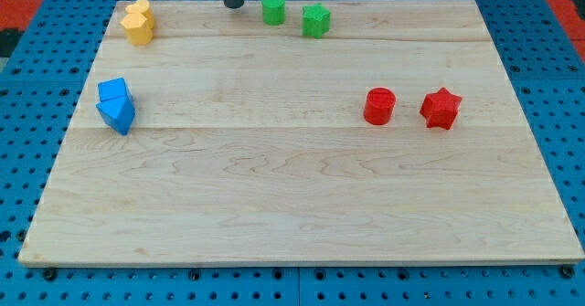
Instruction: Move the green circle into the green star
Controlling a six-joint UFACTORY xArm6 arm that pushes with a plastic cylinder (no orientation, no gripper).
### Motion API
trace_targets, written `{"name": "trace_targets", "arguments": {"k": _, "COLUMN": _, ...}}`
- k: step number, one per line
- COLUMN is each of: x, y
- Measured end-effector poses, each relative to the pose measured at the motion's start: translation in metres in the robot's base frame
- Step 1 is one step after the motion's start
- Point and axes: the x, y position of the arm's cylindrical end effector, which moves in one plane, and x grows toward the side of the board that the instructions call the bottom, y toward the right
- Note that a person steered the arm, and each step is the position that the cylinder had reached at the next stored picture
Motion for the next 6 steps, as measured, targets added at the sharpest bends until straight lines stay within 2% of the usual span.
{"name": "trace_targets", "arguments": {"k": 4, "x": 0.001, "y": 0.033}}
{"name": "trace_targets", "arguments": {"k": 5, "x": 0.001, "y": 0.079}}
{"name": "trace_targets", "arguments": {"k": 6, "x": 0.026, "y": 0.1}}
